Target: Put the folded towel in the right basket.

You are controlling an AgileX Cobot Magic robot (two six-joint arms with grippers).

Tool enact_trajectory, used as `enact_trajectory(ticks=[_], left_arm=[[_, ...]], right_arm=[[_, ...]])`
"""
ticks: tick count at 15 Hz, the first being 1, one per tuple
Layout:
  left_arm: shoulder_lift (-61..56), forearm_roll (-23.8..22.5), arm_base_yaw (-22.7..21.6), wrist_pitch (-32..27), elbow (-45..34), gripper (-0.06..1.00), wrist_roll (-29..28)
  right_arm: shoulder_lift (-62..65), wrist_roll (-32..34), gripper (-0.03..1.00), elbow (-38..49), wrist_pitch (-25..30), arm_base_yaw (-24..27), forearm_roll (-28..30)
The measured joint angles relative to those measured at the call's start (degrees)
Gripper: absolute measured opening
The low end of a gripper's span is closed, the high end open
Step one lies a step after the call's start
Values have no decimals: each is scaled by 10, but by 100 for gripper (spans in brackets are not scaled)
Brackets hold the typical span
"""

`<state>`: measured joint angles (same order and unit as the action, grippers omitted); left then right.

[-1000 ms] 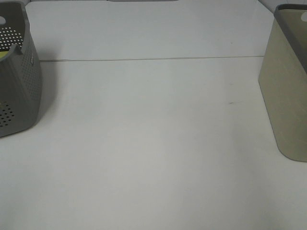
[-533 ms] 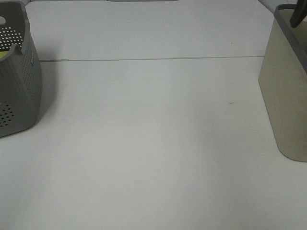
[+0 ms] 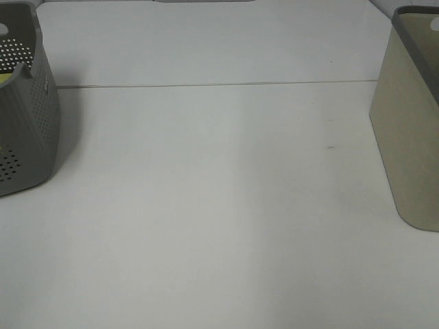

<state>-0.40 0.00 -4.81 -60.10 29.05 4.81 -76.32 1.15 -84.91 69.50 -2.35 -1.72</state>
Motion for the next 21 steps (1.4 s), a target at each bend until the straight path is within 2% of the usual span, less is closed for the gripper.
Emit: enact_trajectory(ticks=[2, 3, 5, 10, 13, 18, 21], left_arm=[[0, 0, 0, 0, 0, 99, 0], [0, 0, 0, 0, 0, 99, 0], [0, 0, 0, 0, 0, 99, 0], [0, 0, 0, 0, 0, 99, 0], [0, 0, 0, 0, 0, 99, 0], [0, 0, 0, 0, 0, 99, 0], [0, 0, 0, 0, 0, 99, 0]], right_arm=[[127, 0, 96, 106, 1, 0, 3], [268, -1, 96, 191, 1, 0, 4], [407, -1, 96, 264, 2, 0, 6], [633, -7, 96, 399, 5, 0, 17], [751, -33, 96, 488, -23, 0, 17], [765, -40, 96, 586, -56, 0, 11], [765, -40, 96, 587, -58, 0, 9]])
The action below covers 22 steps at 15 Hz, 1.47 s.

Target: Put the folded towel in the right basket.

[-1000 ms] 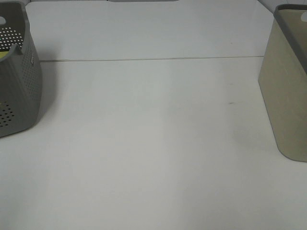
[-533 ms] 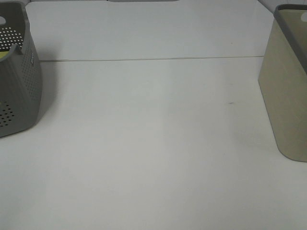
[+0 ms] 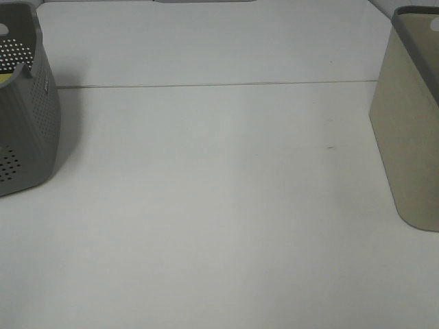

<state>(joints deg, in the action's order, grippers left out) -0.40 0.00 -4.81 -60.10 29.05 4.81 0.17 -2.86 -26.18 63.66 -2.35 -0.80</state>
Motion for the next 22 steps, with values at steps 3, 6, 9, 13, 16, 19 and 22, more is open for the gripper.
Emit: enact_trajectory(ticks=[3, 6, 9, 13, 16, 19, 22], left_arm=[[0, 0, 0, 0, 0, 99, 0], [0, 0, 0, 0, 0, 99, 0], [0, 0, 0, 0, 0, 99, 0], [0, 0, 0, 0, 0, 99, 0], [0, 0, 0, 0, 0, 99, 0], [0, 0, 0, 0, 0, 99, 0], [0, 0, 0, 0, 0, 99, 0]], right_arm=[[0, 0, 96, 0, -1, 0, 0], [0, 0, 96, 0, -1, 16, -3], [0, 0, 96, 0, -1, 38, -3], [0, 0, 96, 0, -1, 38, -3], [0, 0, 96, 0, -1, 38, -3], [0, 0, 96, 0, -1, 38, -3], [0, 0, 96, 0, -1, 38, -3]])
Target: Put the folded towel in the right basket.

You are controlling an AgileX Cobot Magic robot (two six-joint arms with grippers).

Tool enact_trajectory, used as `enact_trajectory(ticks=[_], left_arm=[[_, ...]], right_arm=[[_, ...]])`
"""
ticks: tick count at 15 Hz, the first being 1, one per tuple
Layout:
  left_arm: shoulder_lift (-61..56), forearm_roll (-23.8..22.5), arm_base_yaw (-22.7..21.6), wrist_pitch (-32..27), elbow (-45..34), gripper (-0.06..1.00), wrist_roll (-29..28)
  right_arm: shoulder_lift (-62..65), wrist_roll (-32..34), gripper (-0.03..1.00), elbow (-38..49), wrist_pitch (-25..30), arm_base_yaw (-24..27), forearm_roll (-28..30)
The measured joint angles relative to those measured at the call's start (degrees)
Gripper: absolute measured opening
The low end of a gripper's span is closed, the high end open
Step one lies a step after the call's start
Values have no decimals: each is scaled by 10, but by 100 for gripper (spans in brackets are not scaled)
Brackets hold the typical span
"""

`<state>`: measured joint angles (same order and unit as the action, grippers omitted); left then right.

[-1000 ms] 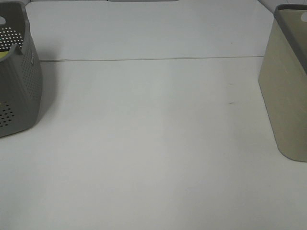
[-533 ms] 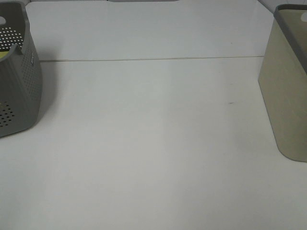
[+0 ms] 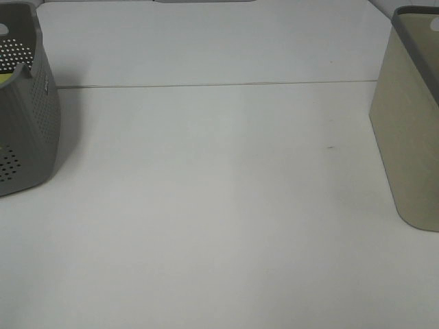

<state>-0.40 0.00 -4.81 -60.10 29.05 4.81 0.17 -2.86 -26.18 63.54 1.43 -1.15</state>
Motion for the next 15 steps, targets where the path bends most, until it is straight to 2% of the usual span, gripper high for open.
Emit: enact_trajectory(ticks=[15], left_arm=[[0, 0, 0, 0, 0, 99, 0]], right_arm=[[0, 0, 96, 0, -1, 0, 0]])
